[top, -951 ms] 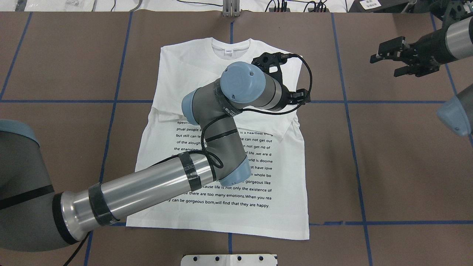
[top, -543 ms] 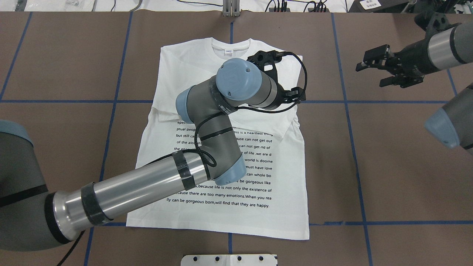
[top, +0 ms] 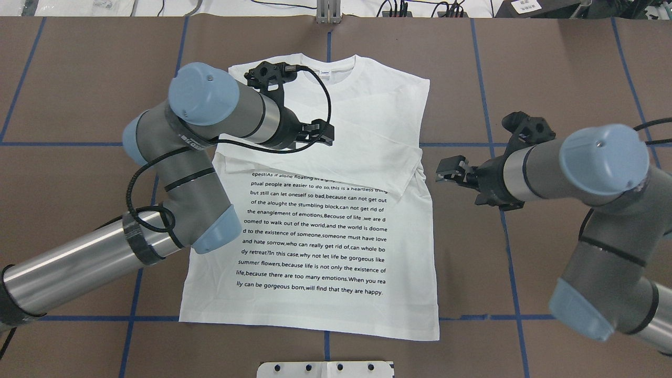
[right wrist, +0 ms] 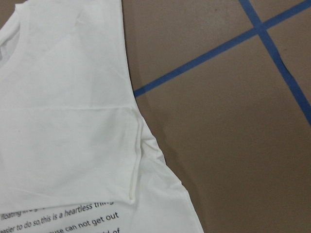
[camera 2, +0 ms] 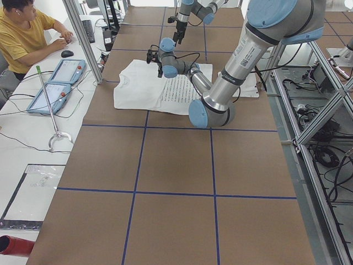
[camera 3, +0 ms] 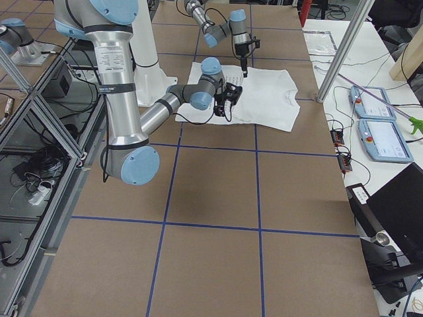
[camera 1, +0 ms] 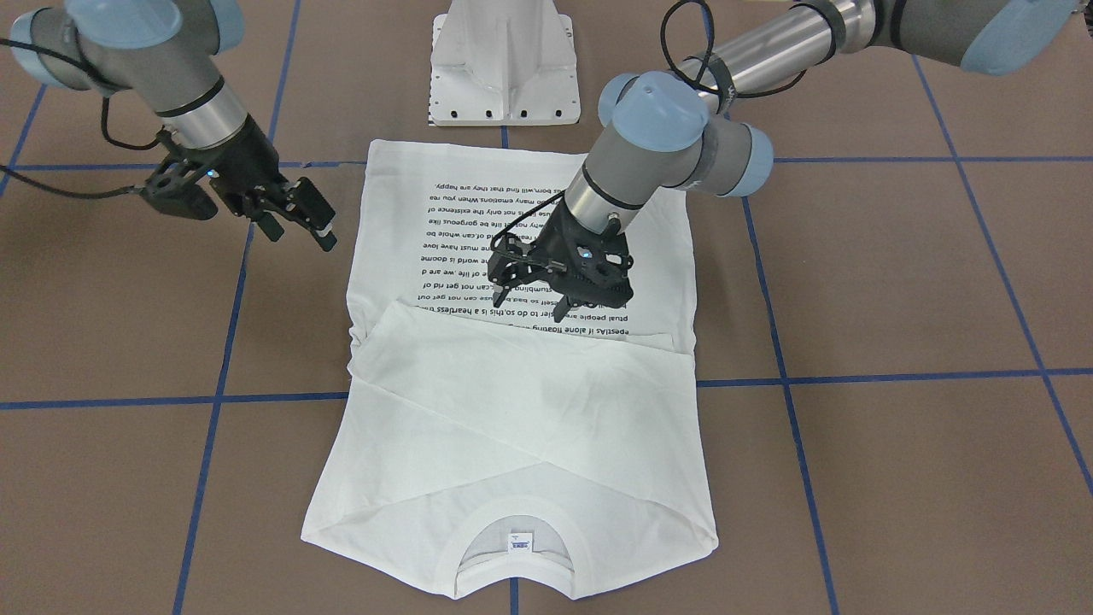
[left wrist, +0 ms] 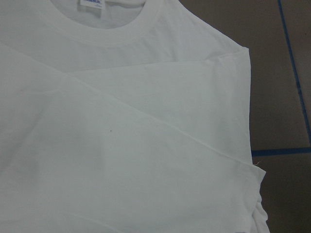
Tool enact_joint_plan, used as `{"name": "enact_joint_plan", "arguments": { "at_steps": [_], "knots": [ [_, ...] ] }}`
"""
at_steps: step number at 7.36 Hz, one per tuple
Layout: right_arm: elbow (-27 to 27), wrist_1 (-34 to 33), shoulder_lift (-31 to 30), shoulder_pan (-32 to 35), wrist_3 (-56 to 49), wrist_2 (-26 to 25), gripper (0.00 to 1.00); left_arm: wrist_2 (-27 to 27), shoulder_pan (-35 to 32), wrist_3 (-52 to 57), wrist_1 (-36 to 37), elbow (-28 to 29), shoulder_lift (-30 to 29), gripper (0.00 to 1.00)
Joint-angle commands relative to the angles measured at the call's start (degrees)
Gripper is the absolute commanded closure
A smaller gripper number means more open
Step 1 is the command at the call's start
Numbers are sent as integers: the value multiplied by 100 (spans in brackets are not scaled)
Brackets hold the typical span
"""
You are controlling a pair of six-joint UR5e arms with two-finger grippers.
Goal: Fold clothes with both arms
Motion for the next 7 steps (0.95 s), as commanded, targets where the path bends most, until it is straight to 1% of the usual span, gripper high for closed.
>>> {"name": "enact_joint_plan", "arguments": {
  "at_steps": [1, 2, 3, 4, 5, 6, 7],
  "knots": [
    [465, -947, 70, -1607, 891, -1647, 2, -386, -299, 246, 103, -659, 675, 12],
    [466, -1079, 62, -2074, 1357, -1923, 5, -388, -344, 254, 103, -713, 755, 12],
    [466, -1707, 254, -2436, 1727, -2135, 8, -388, -344, 255, 94, -739, 817, 12],
    [387, -1896, 264, -2761, 2139, -2189, 8, -388, -353, 246, 94, -740, 826, 12],
    [369, -1906, 308, -2982, 2587, -2198, 8, -379, -353, 237, 94, -801, 835, 12],
    [343, -1906, 299, -3106, 2653, -2198, 9, -379, -353, 228, 94, -827, 844, 12],
    [291, -1924, 299, -3133, 2653, -2198, 10, -370, -353, 202, 94, -941, 992, 11]
  ]
}}
